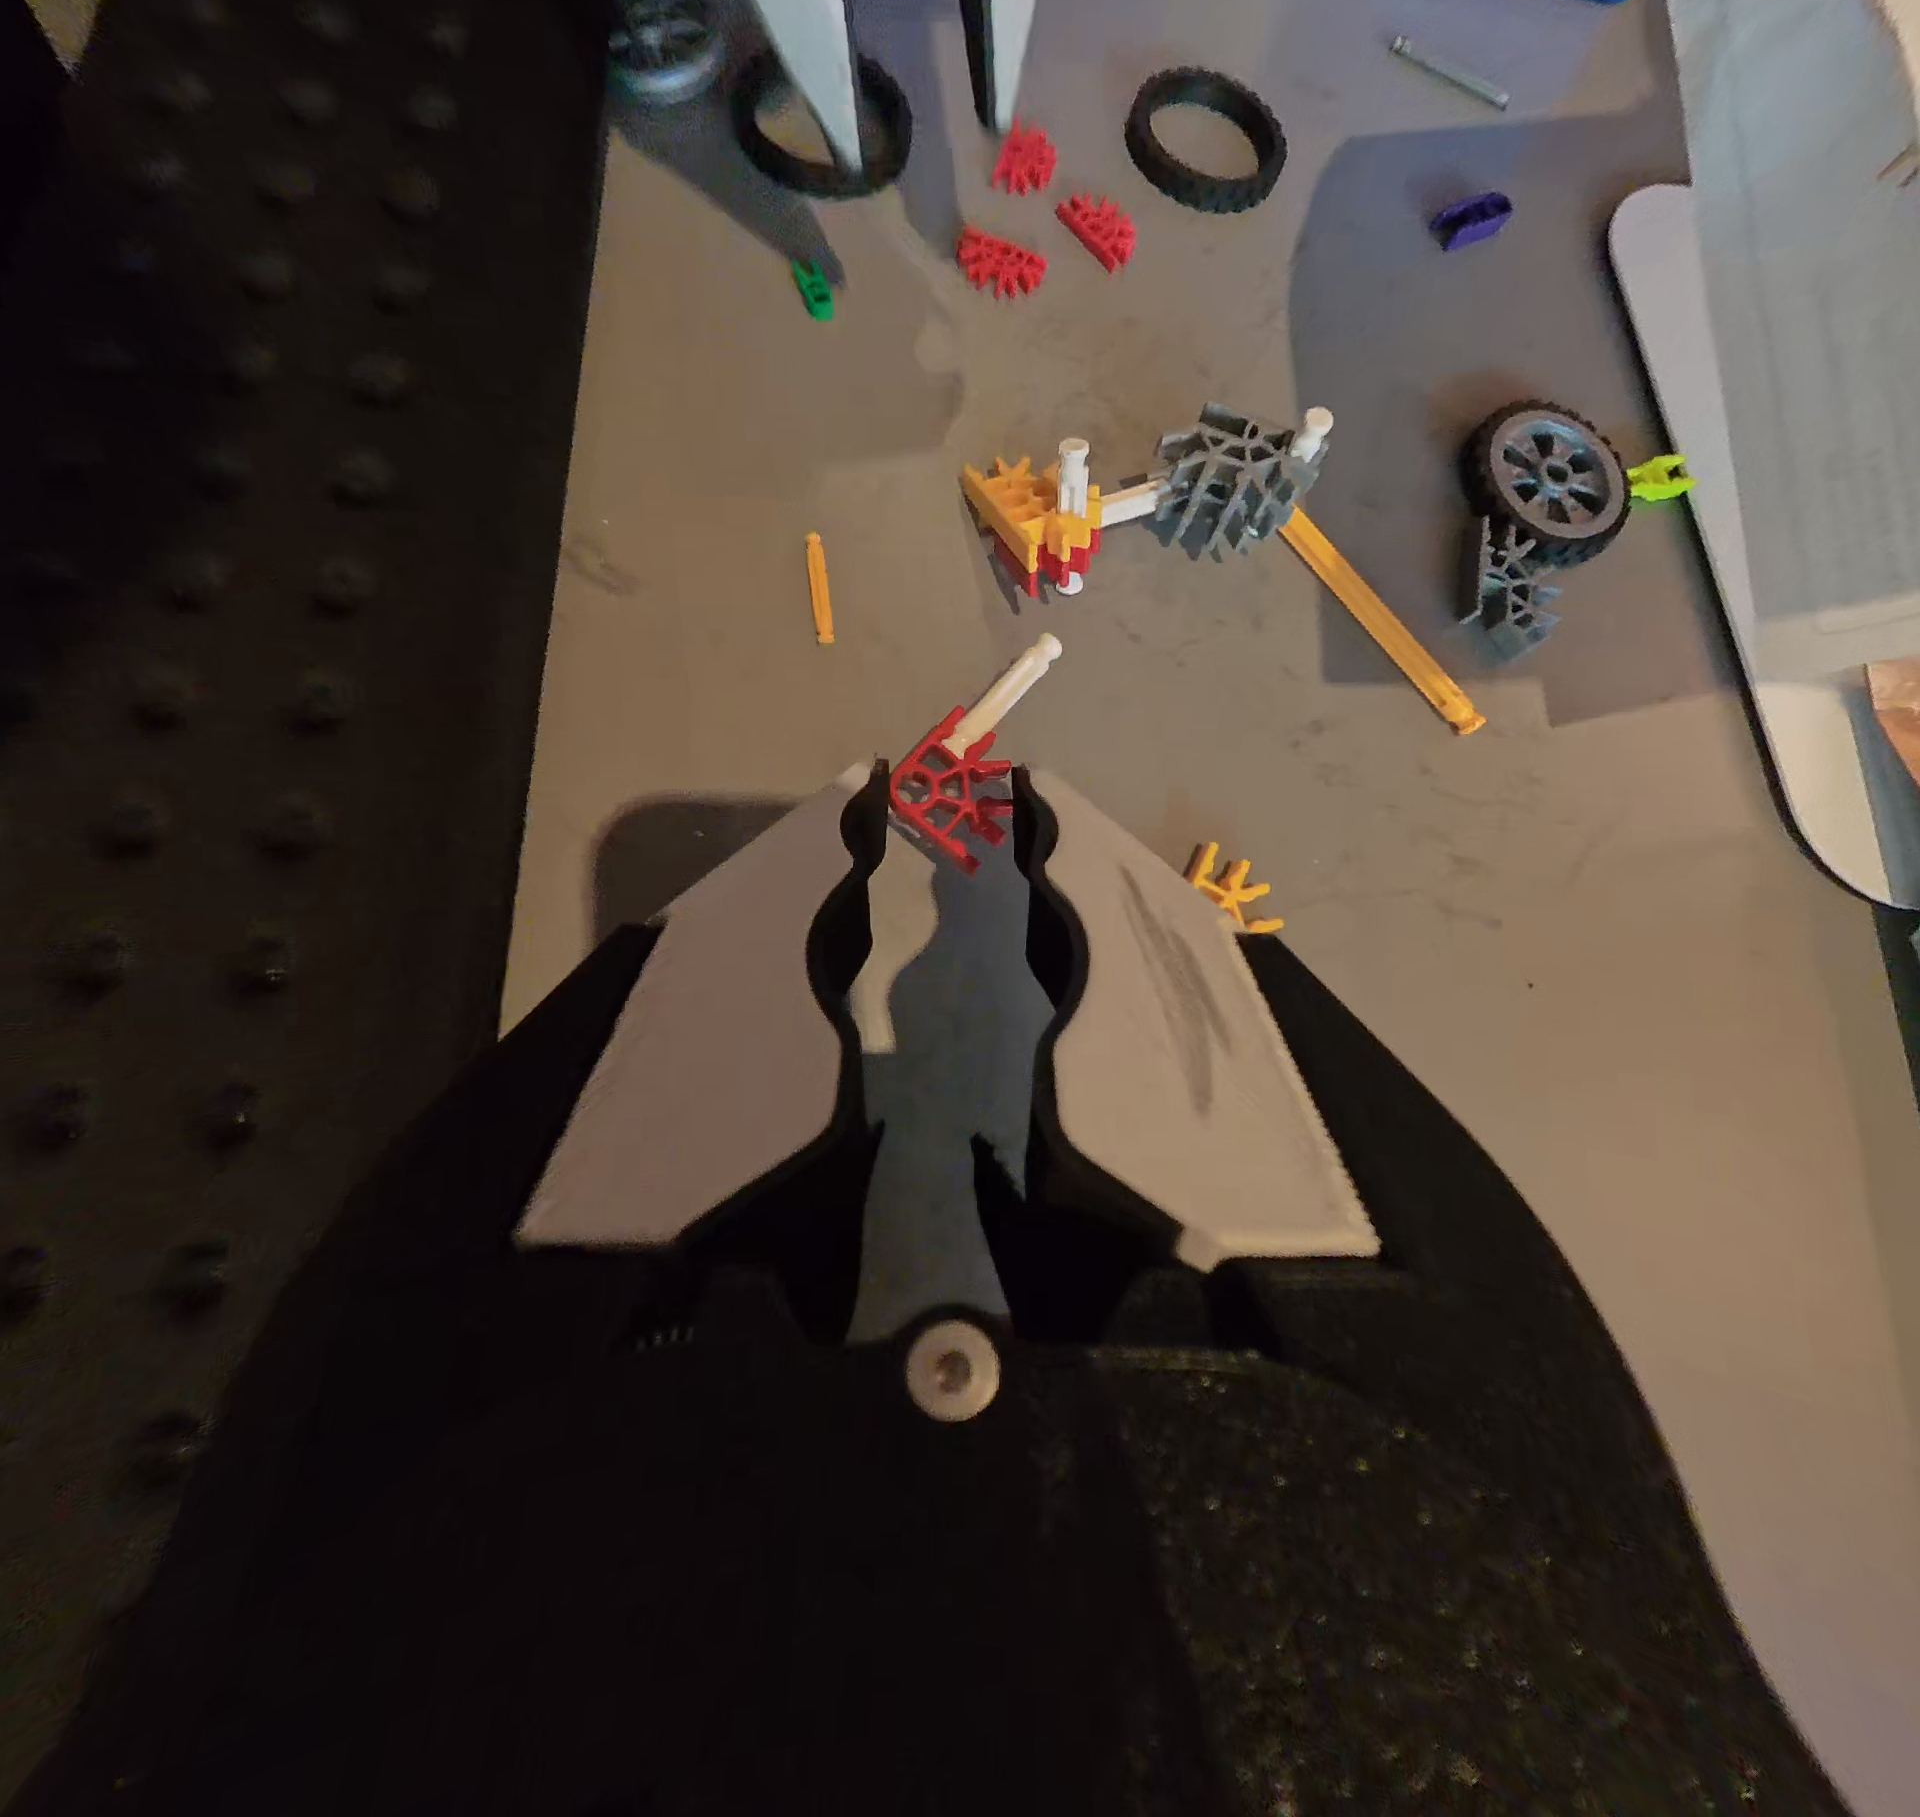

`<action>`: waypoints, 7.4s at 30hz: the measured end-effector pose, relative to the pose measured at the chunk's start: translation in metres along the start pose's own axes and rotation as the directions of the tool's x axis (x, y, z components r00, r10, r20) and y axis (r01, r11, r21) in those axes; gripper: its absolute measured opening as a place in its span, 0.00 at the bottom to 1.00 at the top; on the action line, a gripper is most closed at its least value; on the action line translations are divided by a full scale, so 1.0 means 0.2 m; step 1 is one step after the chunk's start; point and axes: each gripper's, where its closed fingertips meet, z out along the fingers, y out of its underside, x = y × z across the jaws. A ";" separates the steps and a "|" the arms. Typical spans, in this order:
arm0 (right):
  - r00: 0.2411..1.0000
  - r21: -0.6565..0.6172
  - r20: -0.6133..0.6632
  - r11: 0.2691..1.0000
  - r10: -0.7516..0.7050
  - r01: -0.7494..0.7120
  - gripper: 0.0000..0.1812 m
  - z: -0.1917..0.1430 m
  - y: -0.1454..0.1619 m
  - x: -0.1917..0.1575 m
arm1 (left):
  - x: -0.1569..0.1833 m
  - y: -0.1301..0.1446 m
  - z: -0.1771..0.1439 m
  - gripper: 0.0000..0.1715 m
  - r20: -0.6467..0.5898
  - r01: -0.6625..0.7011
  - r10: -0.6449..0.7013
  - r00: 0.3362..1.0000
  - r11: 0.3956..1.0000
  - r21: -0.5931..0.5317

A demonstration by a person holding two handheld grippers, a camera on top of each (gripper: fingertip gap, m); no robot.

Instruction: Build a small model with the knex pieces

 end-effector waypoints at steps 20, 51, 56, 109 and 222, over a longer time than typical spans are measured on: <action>0.997 -0.071 -0.072 0.997 0.026 -0.031 0.13 0.03 0.08 0.08 | -0.08 0.08 0.15 0.09 0.027 0.156 -0.154 0.988 0.981 -0.117; 0.995 -0.058 -0.092 0.998 0.025 -0.030 0.13 0.02 0.07 0.10 | 0.13 -0.01 0.16 0.15 -0.164 0.282 -0.280 0.946 0.959 -0.011; 0.995 -0.055 -0.095 0.998 0.023 -0.028 0.13 0.02 0.06 0.10 | 0.07 -0.02 0.12 0.16 -0.119 0.210 -0.206 0.971 0.978 0.018; 0.992 -0.021 0.073 0.994 -0.103 0.105 0.12 0.14 -0.06 -0.14 | 0.34 -0.11 0.20 0.15 -0.239 0.137 -0.138 0.961 0.990 -0.020; 0.994 -0.020 0.071 0.996 -0.088 0.090 0.01 0.17 -0.07 -0.14 | 0.27 -0.16 0.28 0.10 -0.139 -0.002 0.003 0.990 1.000 0.011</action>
